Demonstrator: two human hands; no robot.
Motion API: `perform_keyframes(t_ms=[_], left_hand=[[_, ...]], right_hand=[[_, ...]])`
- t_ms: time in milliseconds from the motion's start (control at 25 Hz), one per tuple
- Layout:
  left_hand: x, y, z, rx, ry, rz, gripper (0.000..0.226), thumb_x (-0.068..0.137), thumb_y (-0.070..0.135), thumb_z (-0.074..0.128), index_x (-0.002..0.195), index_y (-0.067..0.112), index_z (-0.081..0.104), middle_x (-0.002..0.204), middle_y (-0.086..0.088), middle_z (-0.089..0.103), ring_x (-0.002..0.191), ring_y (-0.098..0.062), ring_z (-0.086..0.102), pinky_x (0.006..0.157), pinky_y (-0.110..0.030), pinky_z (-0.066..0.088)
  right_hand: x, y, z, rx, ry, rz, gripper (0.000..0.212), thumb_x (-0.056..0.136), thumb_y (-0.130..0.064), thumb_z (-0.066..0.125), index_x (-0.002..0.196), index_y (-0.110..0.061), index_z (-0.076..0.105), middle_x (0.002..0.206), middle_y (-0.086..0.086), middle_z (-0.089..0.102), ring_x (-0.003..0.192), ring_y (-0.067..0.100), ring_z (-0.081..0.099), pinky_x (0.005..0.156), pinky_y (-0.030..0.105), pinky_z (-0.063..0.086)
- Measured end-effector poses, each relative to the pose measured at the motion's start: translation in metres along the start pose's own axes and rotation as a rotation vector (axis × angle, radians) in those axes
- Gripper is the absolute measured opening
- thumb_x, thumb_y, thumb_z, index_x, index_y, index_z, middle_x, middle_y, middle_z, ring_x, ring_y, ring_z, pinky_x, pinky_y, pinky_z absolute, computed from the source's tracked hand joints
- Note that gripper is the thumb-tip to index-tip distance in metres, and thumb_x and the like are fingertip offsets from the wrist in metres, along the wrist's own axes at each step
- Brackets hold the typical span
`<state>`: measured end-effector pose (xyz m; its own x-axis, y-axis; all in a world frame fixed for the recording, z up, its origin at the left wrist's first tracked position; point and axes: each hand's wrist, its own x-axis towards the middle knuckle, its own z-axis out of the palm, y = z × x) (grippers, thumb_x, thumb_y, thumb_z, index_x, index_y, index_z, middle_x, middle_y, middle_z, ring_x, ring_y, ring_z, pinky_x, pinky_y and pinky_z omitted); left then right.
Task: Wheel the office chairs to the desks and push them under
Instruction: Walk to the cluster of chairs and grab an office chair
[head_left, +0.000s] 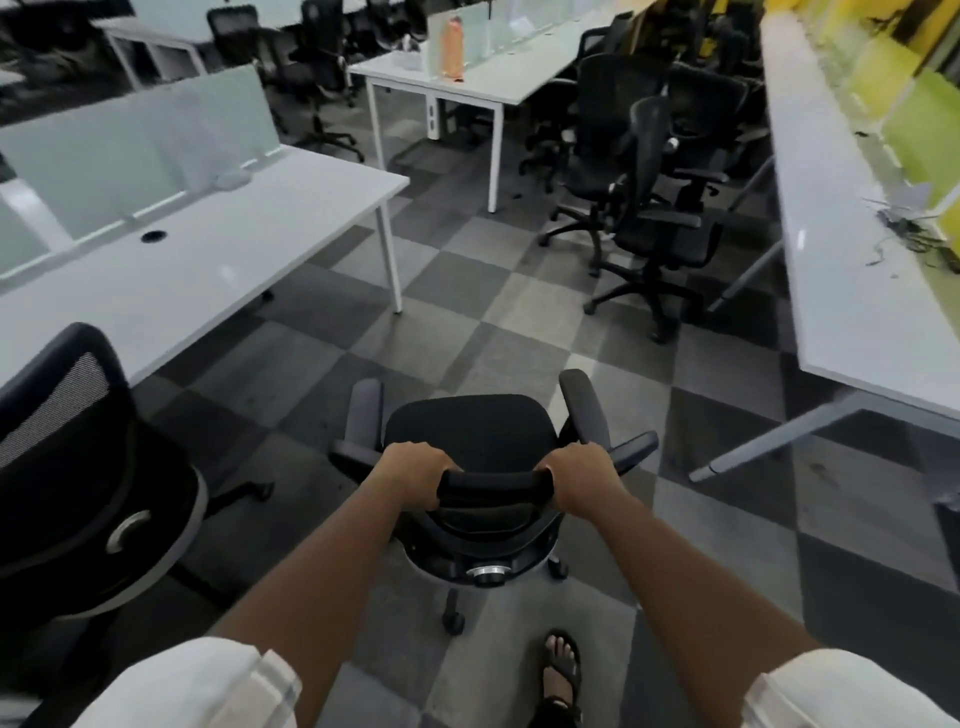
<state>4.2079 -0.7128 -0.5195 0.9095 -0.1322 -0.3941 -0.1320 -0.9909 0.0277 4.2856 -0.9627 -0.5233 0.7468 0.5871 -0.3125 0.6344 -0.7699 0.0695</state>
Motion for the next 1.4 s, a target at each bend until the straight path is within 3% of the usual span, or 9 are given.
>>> perform_keyframes(t_ms=[240,640,1120,1400], left_hand=[[0.029,-0.054,-0.011,-0.035,0.035,-0.142,0.051,0.082,0.04,0.058,0.129,0.058,0.054,0.105,0.013,0.068,0.095,-0.019,0.065,0.064,-0.032,0.04],[0.127,-0.137,-0.056,-0.189,0.106,-0.398,0.054,0.081,0.039,0.059,0.129,0.061,0.054,0.108,0.017,0.069,0.097,-0.015,0.065,0.067,-0.031,0.042],[0.254,-0.255,-0.106,-0.223,0.19,-0.486,0.048,0.077,0.038,0.062,0.123,0.052,0.063,0.102,0.015,0.071,0.097,-0.014,0.066,0.07,-0.029,0.044],[0.32,-0.328,-0.137,-0.175,0.175,-0.519,0.042,0.08,0.04,0.065,0.122,0.044,0.066,0.101,0.009,0.071,0.095,-0.019,0.067,0.078,-0.033,0.051]], right_hand=[[0.101,-0.001,-0.027,-0.051,0.08,-0.128,0.032,0.083,-0.026,0.055,0.104,-0.043,0.073,0.096,-0.012,0.072,0.096,0.02,0.065,0.088,0.038,0.04],[0.288,0.021,-0.091,-0.127,0.095,-0.283,0.033,0.085,-0.023,0.06,0.104,-0.047,0.073,0.096,-0.012,0.071,0.098,0.021,0.063,0.09,0.039,0.034],[0.482,0.036,-0.159,-0.242,0.111,-0.356,0.021,0.09,-0.032,0.057,0.1,-0.046,0.068,0.1,-0.01,0.067,0.103,0.021,0.06,0.083,0.038,0.027],[0.591,0.037,-0.19,-0.247,0.156,-0.369,0.024,0.093,-0.028,0.052,0.092,-0.047,0.066,0.088,-0.009,0.065,0.096,0.022,0.062,0.078,0.038,0.023]])
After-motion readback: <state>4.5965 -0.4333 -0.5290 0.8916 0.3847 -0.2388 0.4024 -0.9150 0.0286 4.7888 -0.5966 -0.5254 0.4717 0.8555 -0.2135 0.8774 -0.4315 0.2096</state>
